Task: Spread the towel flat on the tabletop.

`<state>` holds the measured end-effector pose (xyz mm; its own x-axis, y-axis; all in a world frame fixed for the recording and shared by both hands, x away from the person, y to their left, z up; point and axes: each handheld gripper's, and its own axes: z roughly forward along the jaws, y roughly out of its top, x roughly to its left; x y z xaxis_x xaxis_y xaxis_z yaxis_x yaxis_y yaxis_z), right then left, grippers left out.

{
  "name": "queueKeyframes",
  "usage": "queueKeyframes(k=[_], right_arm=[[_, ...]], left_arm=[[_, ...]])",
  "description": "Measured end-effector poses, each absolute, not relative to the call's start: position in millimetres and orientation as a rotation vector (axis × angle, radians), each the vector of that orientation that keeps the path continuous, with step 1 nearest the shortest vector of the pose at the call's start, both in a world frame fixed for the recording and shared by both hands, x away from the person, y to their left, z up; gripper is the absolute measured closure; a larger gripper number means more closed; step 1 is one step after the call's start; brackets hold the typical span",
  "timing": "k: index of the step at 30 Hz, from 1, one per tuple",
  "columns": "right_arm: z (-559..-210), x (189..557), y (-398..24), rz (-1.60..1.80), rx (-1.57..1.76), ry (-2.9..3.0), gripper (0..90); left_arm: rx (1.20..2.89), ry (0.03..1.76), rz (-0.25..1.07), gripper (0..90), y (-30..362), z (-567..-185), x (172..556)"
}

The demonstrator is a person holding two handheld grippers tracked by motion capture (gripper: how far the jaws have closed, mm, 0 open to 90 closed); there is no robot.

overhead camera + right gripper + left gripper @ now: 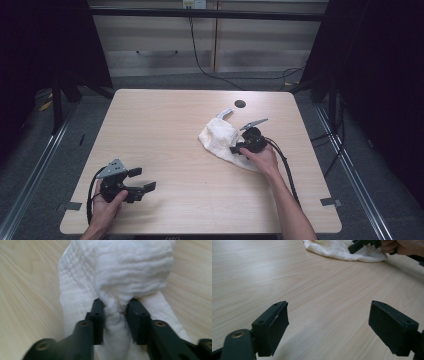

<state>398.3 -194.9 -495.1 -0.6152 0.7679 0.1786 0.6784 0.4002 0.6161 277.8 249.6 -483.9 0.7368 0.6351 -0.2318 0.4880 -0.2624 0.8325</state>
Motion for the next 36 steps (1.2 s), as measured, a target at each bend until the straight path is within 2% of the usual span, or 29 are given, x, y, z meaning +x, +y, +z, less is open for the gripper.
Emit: queueKeyframes(k=[3,7,36], right_arm=[[-496.4,394.9,-196.1,1.032,1.31,2.52,78.7],[-500.6,391.5,-199.8,1.116,1.325,2.51,82.0],[-501.2,335.9,-162.6,1.172,1.086,2.642,82.3]], left_arm=[[1.921,0.862,0.183,16.0,249.2,-484.1,278.0],[1.923,0.865,0.184,16.0,249.1,-484.5,278.3],[1.926,0.88,0.186,15.9,249.3,-485.8,279.1]])
